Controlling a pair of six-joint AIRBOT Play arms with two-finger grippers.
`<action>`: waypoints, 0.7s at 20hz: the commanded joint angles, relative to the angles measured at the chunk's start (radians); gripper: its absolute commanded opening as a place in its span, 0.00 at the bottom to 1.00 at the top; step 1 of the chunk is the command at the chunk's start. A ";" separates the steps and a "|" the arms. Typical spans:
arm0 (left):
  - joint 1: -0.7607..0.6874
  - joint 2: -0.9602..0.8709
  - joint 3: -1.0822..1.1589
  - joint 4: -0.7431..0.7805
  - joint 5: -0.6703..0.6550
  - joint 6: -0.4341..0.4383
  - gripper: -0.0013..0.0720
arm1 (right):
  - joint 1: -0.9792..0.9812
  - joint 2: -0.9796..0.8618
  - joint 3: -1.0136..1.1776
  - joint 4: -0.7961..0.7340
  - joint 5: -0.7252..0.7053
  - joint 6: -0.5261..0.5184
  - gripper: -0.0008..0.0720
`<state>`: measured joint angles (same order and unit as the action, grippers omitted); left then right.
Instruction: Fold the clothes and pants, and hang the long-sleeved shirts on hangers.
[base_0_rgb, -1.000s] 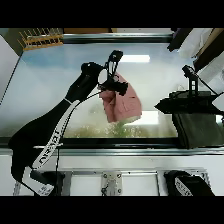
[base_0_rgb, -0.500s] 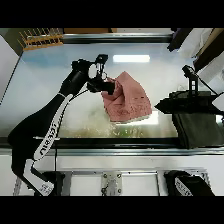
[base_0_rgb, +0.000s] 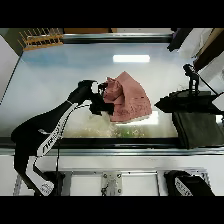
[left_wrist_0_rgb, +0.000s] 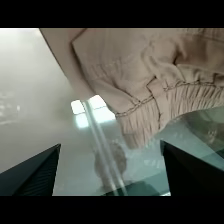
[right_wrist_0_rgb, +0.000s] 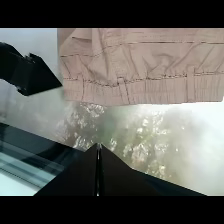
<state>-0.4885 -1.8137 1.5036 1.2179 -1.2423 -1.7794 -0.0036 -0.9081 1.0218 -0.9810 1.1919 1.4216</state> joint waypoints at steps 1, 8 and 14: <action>-0.015 -0.005 -0.066 -0.154 0.092 0.003 0.95 | 0.000 0.000 0.001 0.026 -0.010 0.000 0.03; -0.066 0.016 -0.066 -0.172 0.174 0.002 0.03 | -0.022 0.010 0.008 0.023 -0.087 0.000 0.03; -0.171 0.275 -0.066 -0.165 0.176 0.036 0.03 | -0.216 0.084 0.059 0.021 -0.193 0.000 0.03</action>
<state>-0.5964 -1.6459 1.4380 1.0561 -1.0767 -1.7588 -0.1360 -0.8608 1.0649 -0.9596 1.0664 1.4208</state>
